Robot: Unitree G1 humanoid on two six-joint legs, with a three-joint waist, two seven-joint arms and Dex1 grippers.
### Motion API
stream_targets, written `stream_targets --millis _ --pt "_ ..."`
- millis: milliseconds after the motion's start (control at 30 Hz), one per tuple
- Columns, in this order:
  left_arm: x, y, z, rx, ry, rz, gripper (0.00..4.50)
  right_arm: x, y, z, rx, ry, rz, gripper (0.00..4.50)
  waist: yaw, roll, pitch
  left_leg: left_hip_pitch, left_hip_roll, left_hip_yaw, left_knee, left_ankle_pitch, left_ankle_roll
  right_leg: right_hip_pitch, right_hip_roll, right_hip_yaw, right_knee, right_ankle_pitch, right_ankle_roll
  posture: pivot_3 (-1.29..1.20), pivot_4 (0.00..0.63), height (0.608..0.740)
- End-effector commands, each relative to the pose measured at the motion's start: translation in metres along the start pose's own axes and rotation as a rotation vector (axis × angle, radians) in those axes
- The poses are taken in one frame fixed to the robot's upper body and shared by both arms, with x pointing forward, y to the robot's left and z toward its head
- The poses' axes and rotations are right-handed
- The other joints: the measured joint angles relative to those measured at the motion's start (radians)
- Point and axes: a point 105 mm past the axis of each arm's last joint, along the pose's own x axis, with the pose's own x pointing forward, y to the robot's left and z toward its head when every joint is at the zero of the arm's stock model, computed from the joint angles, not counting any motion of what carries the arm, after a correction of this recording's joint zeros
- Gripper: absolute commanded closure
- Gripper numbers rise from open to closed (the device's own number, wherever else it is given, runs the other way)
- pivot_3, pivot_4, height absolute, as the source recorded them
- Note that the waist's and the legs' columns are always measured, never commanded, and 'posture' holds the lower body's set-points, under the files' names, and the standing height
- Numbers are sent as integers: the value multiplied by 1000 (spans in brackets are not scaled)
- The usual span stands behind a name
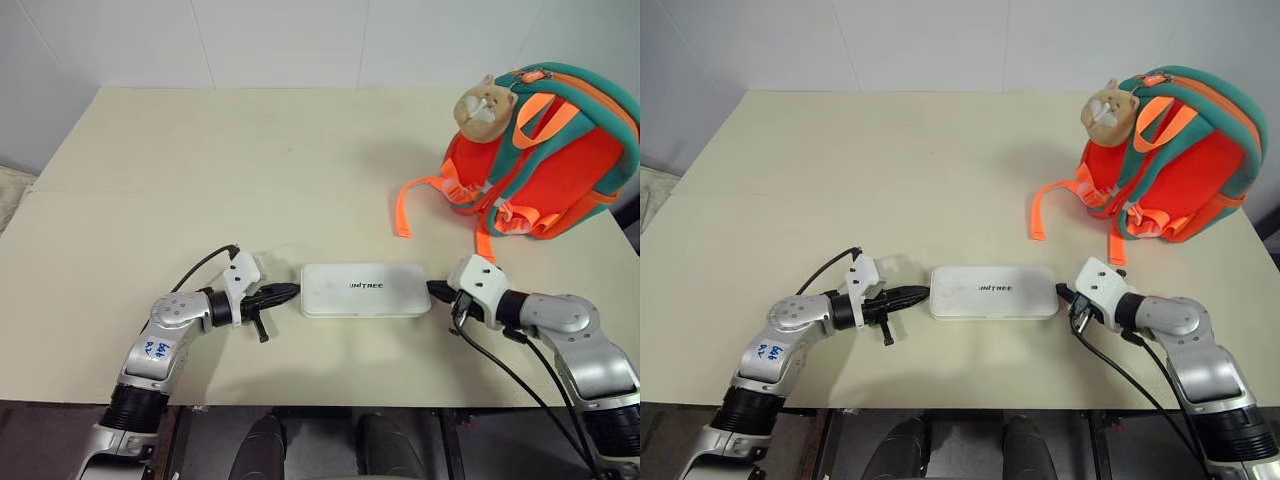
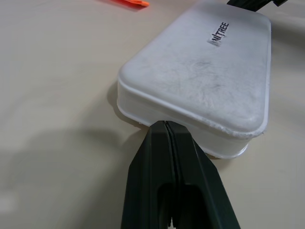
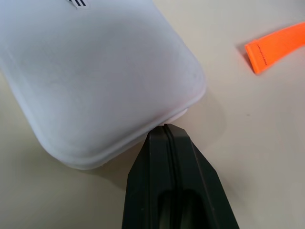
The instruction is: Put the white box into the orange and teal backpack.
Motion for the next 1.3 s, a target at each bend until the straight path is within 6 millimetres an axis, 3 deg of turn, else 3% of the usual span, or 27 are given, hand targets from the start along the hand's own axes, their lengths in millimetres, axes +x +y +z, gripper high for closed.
stream_targets --millis 33,267,433,467,600,800,967,1000,1167,1300 --pt "6 -7 8 24 -27 -29 4480 -2 -3 8 -32 -33 -1 4500 -1 0 0 0 0 0 0 0 0 0 0 0 0 0 0 0 150 740" --pt "6 -13 8 20 -24 -43 4480 -1 -3 8 -37 -37 11 4500 0 0 0 0 0 0 0 0 0 0 0 0 0 0 0 0 150 740" --pt "-8 -9 9 24 7 -30 4480 -8 -6 9 -24 -33 27 4500 -1 0 0 0 0 0 0 0 0 0 0 0 0 0 0 0 150 740" --pt "-12 -7 10 21 14 -24 4305 -10 -8 9 -15 -30 28 4500 -1 0 0 0 0 0 0 0 0 0 0 0 0 0 0 0 150 740" --pt "-30 6 17 19 24 -10 3392 -24 -16 13 -2 -45 32 3647 -1 0 0 0 0 0 0 0 0 0 0 0 0 0 0 0 150 740" --pt "-45 24 21 -36 39 16 1633 -44 -28 8 15 7 24 1719 0 0 0 0 0 0 -1 0 0 0 0 0 -1 0 0 0 150 740" --pt "-46 17 28 -211 26 -97 199 -49 -31 17 160 18 39 151 -1 -1 0 0 0 0 -1 0 0 0 0 0 -1 0 0 0 150 740" --pt "-46 13 28 -244 42 -133 19 -48 -28 19 205 26 58 5 -2 -1 1 0 0 0 -1 0 0 0 0 0 -1 0 0 0 150 740" --pt "-42 15 30 -375 68 -152 19 -48 -10 26 361 79 179 5 -2 -1 1 0 0 0 -1 0 1 -1 0 0 -1 0 0 0 150 740" --pt "-32 16 29 -497 89 -165 19 -42 -10 28 547 93 186 5 -1 -2 1 -1 0 0 -1 -1 1 -1 0 0 -1 0 0 0 150 740"
